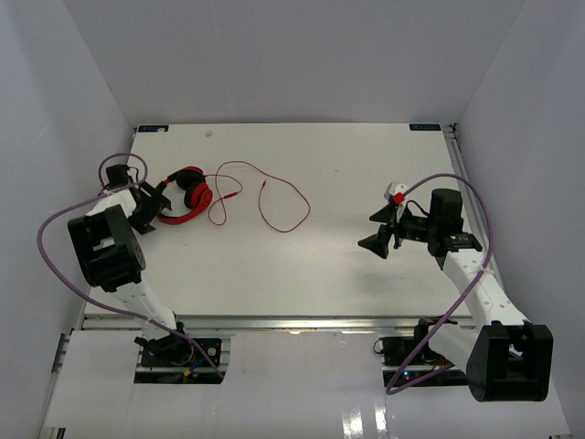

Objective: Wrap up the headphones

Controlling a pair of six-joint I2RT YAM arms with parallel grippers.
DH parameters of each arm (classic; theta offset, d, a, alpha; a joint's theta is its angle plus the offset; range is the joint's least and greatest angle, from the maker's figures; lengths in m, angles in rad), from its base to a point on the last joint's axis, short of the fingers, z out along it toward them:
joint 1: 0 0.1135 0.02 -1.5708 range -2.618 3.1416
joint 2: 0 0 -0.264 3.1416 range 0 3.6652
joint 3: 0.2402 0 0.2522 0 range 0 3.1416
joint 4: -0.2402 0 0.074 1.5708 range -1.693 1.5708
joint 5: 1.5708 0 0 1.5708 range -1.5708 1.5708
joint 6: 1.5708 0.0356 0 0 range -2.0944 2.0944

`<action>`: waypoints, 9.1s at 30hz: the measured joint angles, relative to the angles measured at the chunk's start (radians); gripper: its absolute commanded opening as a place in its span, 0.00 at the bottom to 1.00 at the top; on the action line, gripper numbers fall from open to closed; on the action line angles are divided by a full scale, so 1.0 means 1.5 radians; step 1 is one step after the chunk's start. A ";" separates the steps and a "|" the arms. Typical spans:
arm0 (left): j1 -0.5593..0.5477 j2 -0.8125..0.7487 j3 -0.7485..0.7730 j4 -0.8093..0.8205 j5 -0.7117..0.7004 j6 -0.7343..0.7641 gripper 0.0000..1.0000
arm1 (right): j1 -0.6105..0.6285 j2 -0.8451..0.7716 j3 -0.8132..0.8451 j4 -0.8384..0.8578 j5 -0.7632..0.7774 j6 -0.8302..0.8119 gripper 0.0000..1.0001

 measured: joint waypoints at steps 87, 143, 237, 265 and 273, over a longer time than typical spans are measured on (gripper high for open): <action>-0.641 -0.371 0.357 -0.015 -0.120 0.114 0.00 | 0.212 0.035 0.013 0.257 -0.127 0.146 0.92; -0.640 -0.413 0.249 0.189 -0.500 0.028 0.00 | 0.295 0.066 0.160 0.110 0.209 0.150 0.08; -0.847 -0.517 -0.132 0.227 0.068 0.313 0.00 | 0.175 0.158 0.375 -0.093 0.498 -0.038 0.08; -0.848 -0.336 0.155 0.438 -0.382 0.085 0.00 | 0.140 0.256 0.151 0.783 -0.141 0.841 0.08; -0.848 -0.267 0.238 0.441 -0.529 0.081 0.00 | 0.213 0.266 0.109 0.906 -0.151 0.933 0.08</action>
